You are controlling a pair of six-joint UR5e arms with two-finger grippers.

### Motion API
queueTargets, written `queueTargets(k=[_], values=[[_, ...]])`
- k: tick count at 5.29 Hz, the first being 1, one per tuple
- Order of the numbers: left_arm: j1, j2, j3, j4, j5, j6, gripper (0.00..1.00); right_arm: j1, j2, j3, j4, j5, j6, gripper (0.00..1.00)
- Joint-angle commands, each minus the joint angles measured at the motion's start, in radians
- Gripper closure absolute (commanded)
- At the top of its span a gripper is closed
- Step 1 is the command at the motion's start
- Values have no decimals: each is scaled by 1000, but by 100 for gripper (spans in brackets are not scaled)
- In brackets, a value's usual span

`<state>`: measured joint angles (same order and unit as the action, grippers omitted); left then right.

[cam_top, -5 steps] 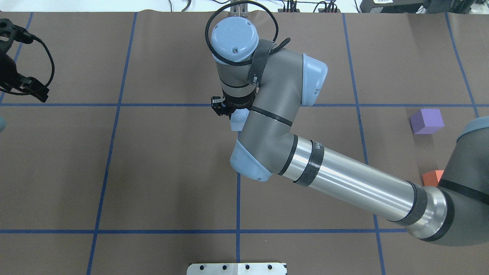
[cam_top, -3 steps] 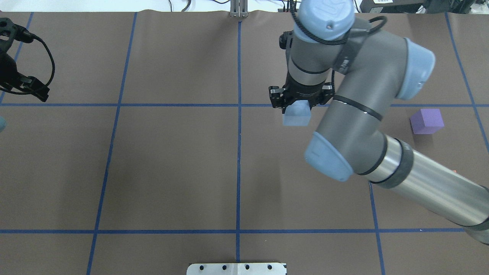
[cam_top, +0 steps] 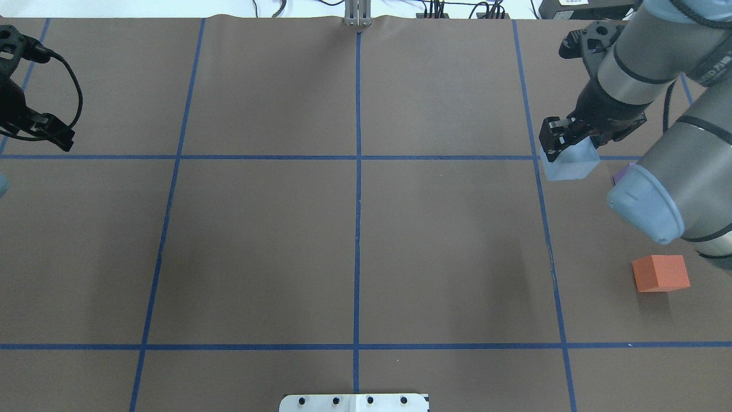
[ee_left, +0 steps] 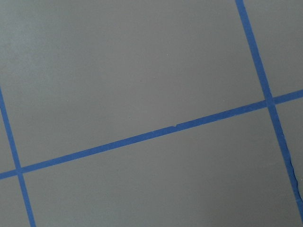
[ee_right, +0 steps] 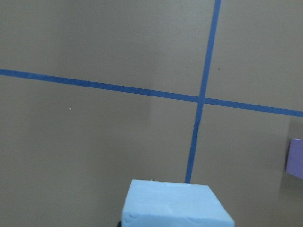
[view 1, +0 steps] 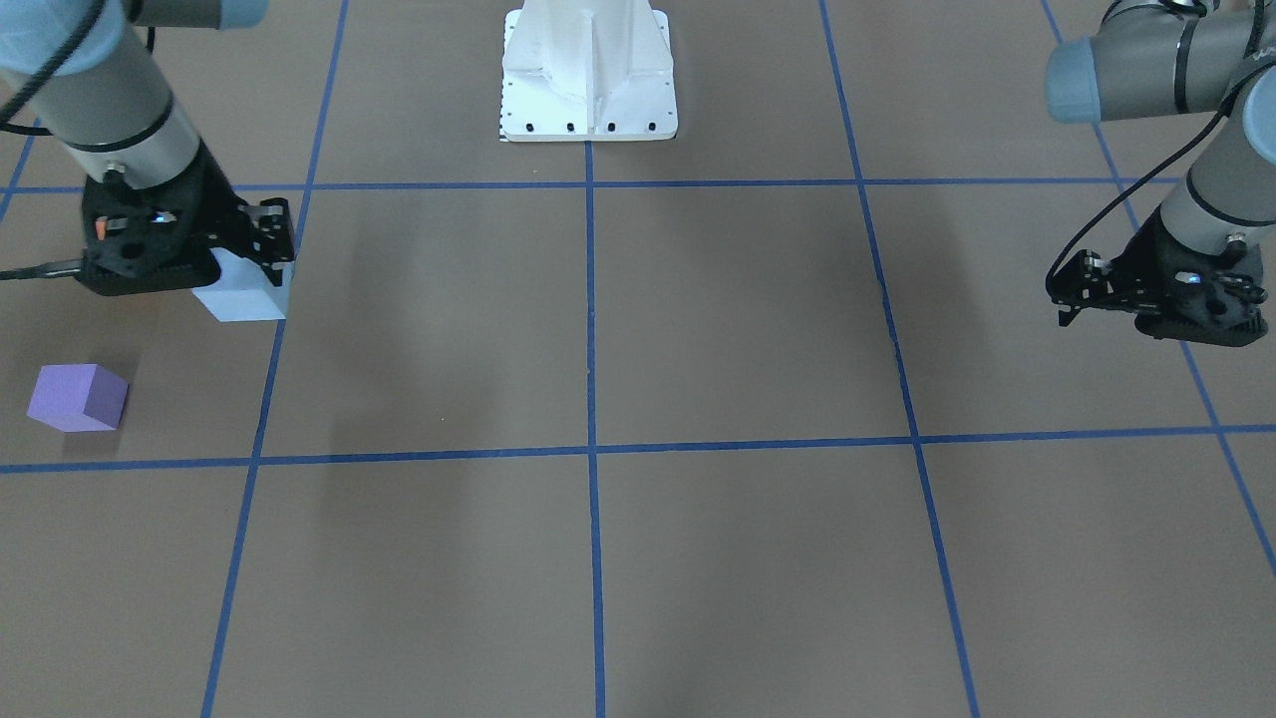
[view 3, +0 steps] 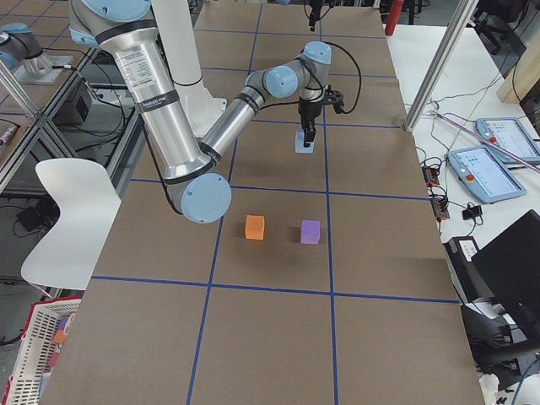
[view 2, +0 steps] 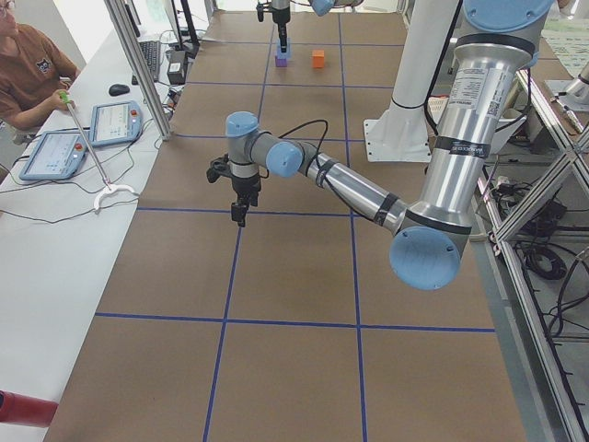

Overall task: Place blue block between orange and purple blocks
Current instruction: 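Carry the light blue cube with the right gripper toward the purple cube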

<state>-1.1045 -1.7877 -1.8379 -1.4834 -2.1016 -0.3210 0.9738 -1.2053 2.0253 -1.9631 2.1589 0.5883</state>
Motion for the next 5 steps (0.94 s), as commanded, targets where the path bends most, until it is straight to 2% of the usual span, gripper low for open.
queueTargets(k=[1,2,3,5], values=[[0,1,-1,0,0,-1,0,63,-171,15,39,28,-130,100],[2,1,-1,0,0,-1,0,77,-263,7,106,50,-133,100],[2,-1,-1,0,0,-1,0,92,-305,-35,189,97,-128,100],[2,-1,-1,0,0,-3,0,92,-304,-118,217,99,-128,100]])
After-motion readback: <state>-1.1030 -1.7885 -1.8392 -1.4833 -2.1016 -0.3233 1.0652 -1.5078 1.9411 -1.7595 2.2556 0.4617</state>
